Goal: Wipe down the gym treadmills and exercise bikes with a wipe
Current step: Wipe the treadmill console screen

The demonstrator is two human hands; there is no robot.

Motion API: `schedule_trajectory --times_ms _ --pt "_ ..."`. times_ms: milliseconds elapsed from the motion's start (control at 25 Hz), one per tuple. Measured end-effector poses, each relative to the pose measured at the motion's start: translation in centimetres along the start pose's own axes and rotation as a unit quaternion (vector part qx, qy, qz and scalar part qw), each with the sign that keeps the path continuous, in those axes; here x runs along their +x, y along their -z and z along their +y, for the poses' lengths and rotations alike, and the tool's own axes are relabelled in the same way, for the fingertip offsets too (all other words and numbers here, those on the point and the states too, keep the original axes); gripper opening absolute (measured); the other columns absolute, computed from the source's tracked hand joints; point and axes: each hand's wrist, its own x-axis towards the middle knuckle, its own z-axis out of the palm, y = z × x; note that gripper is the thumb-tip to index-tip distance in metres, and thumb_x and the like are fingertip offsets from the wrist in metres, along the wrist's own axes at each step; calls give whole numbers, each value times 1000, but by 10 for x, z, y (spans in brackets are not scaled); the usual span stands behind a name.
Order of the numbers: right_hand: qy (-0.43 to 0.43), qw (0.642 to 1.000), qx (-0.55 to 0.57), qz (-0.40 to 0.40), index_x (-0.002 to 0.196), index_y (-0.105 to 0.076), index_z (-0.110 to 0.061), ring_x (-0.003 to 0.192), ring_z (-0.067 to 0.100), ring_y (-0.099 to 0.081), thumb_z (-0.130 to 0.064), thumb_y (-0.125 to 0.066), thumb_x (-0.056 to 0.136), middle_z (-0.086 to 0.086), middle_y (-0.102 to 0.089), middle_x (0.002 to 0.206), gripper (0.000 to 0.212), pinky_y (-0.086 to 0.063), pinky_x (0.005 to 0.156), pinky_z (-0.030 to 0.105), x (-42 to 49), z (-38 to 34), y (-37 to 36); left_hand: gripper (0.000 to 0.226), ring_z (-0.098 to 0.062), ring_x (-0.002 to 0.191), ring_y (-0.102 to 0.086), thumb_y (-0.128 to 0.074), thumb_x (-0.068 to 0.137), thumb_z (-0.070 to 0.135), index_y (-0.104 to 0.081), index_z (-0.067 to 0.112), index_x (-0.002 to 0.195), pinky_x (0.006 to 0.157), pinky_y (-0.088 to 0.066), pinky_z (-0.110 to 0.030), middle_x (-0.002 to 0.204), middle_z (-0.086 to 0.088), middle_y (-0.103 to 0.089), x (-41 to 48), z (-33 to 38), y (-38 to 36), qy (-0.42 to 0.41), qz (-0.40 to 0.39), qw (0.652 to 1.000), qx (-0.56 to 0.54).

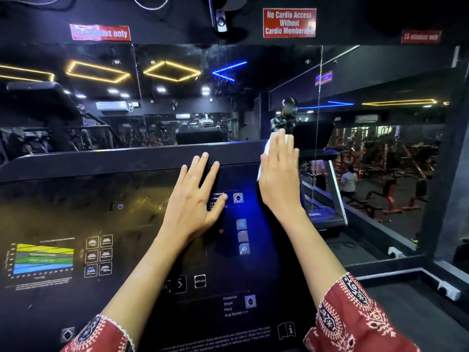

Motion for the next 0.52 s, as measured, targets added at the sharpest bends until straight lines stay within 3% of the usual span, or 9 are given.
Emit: schedule_trajectory --times_ms 80,160,280,440,520 --pt "88 994 41 -49 149 -24 1 146 33 -15 -23 -18 99 18 -21 157 55 -11 117 45 -7 -2 1 64 -40 135 -33 -42 88 41 -46 1 138 110 -22 -49 148 -23 -34 1 5 -3 2 -1 1000 -4" --pt "128 990 29 -48 149 -26 -3 146 29 -18 -26 -19 100 13 -23 157 54 -10 117 42 -6 7 5 64 -39 136 -33 -41 89 42 -46 1 138 111 -21 -48 148 -23 -34 2 10 -5 5 0 1000 -6" --pt "20 1000 7 -13 147 -27 1 144 36 -21 -22 -20 99 20 -25 155 54 -18 115 50 -8 16 9 63 -39 135 -33 -42 89 41 -47 1 137 110 -22 -48 147 -23 -35 2 16 -8 2 3 1000 -11" --pt "78 996 6 -40 149 -25 -3 146 29 -17 -25 -19 99 14 -22 157 55 -12 116 44 -22 18 9 61 -39 135 -34 -43 90 40 -48 1 136 111 -22 -47 147 -23 -36 0 21 -11 -6 7 1000 -10" --pt "26 999 9 -26 150 -23 -4 146 30 -16 -25 -17 99 15 -20 157 55 -10 117 43 -24 23 13 61 -39 135 -34 -43 90 40 -49 1 136 111 -21 -46 147 -23 -36 -2 23 -11 -7 11 1000 -7"
